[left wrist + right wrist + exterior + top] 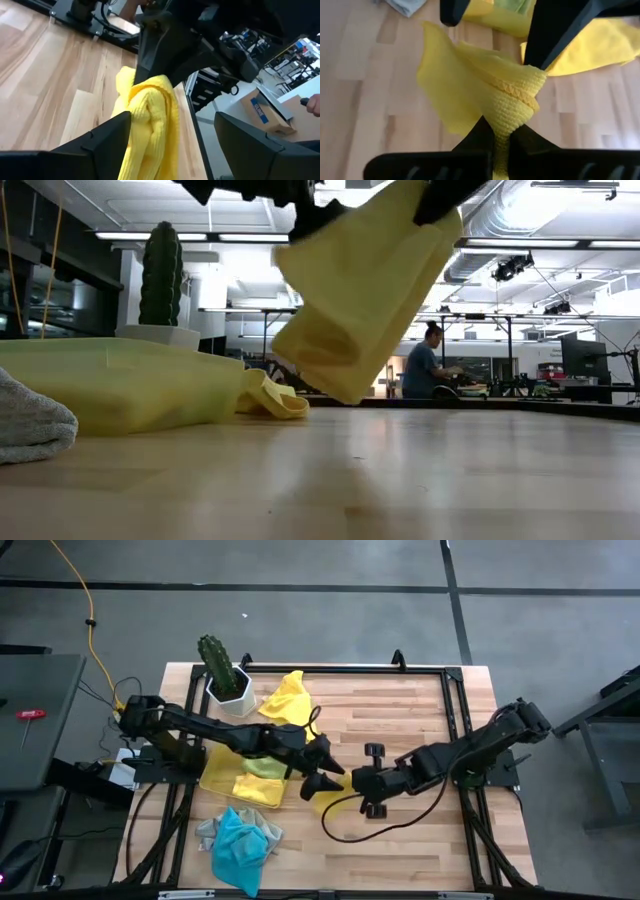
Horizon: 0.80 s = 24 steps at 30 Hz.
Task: Fold microfiber towels
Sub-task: Put the right yellow microfiber towel into the yellow bin
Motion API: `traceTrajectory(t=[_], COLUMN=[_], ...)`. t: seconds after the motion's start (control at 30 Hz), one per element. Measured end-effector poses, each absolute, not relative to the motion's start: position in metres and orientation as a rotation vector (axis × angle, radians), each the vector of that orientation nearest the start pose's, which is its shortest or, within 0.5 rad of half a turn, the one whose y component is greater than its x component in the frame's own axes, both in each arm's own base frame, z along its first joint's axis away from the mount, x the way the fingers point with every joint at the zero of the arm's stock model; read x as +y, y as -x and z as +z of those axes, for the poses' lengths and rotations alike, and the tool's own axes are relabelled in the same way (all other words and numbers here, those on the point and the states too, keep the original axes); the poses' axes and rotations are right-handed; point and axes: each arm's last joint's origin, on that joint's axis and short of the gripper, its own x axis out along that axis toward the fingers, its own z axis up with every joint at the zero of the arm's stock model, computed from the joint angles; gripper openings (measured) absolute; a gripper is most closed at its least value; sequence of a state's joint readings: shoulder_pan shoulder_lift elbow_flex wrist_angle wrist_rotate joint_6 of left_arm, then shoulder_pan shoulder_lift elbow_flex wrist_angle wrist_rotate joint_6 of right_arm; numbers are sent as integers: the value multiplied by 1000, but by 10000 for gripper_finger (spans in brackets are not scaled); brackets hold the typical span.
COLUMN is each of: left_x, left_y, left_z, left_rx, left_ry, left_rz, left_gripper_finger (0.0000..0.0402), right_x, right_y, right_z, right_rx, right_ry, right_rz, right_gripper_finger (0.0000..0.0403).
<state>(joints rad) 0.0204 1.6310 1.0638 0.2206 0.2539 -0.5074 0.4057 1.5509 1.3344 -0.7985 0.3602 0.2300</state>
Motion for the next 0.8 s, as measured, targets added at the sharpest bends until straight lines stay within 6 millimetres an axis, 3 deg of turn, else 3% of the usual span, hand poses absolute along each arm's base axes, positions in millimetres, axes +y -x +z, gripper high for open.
traceTrajectory(t=[0.43,0.8], left_x=[0,-16], left_y=[-365,-367], left_z=[251,258], left_rx=[401,354], left_ry=[561,537], left_rz=[-26,-150], left_gripper_finger=[276,276], right_x=[111,96], right_y=[-287,-289], right_z=[316,321], right_rx=[850,826], right_ry=[241,182], right_rz=[-34,-116], right_gripper_finger=[0,0])
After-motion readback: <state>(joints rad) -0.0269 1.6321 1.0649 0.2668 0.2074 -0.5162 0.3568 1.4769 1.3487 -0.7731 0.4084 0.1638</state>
